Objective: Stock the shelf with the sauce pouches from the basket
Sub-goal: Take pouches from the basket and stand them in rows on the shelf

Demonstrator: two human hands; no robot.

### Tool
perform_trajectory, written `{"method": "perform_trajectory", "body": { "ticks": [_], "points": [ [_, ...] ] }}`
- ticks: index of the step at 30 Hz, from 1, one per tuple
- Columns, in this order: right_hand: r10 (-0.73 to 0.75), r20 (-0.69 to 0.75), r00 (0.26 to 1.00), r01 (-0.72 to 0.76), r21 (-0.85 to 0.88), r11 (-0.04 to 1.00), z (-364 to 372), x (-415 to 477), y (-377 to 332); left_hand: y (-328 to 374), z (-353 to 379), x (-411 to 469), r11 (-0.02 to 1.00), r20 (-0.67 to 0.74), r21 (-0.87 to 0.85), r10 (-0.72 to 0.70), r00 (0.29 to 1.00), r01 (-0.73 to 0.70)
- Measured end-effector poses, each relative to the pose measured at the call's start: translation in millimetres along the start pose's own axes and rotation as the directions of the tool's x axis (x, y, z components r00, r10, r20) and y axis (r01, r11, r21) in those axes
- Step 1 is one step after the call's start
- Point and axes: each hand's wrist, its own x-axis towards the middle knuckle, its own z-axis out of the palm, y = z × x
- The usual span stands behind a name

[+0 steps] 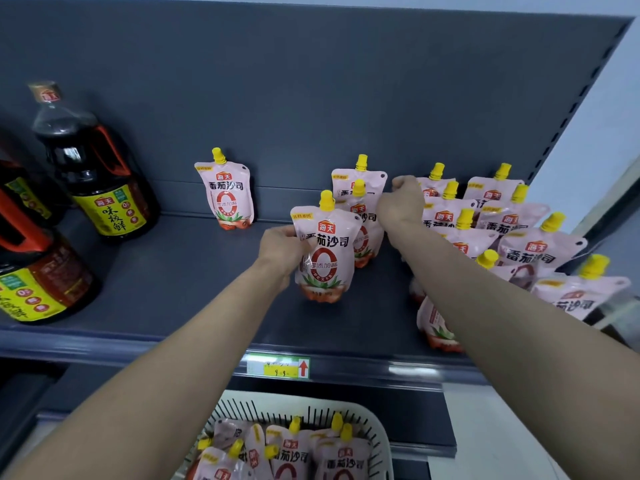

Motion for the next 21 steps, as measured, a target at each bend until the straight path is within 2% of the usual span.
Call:
{"method": "perform_trajectory", "body": {
  "ticks": [5,11,18,21],
  "points": [
    [-0.109,-0.014,0.994,0.109,0.025,0.994,-15.7,-7.8,-8.6,-4.1,19.4,-6.1,1.000,0.023,0.017,-0.010,1.000,0.010],
    [-0.259,0.008,0.966,0.259,-0.032,0.965,-34.6,-17.0,-5.2,-12.1,34.5,-7.9,1.000,0.041,-0.009,0.006,0.999,-0.006],
    [-0.364,0.060,0.929,0.369,-0.094,0.925,-47.7,-38.1,-6.8,-17.0,42.8,-8.2,0.999,0.051,-0.003,0.043,0.998,-0.043],
    [-0.373,0.082,0.924,0.381,-0.110,0.918,-52.1,-46.8,-7.6,-16.1,39.6,-10.2,0.997,0.087,0.055,0.045,0.995,-0.050]
  ]
}}
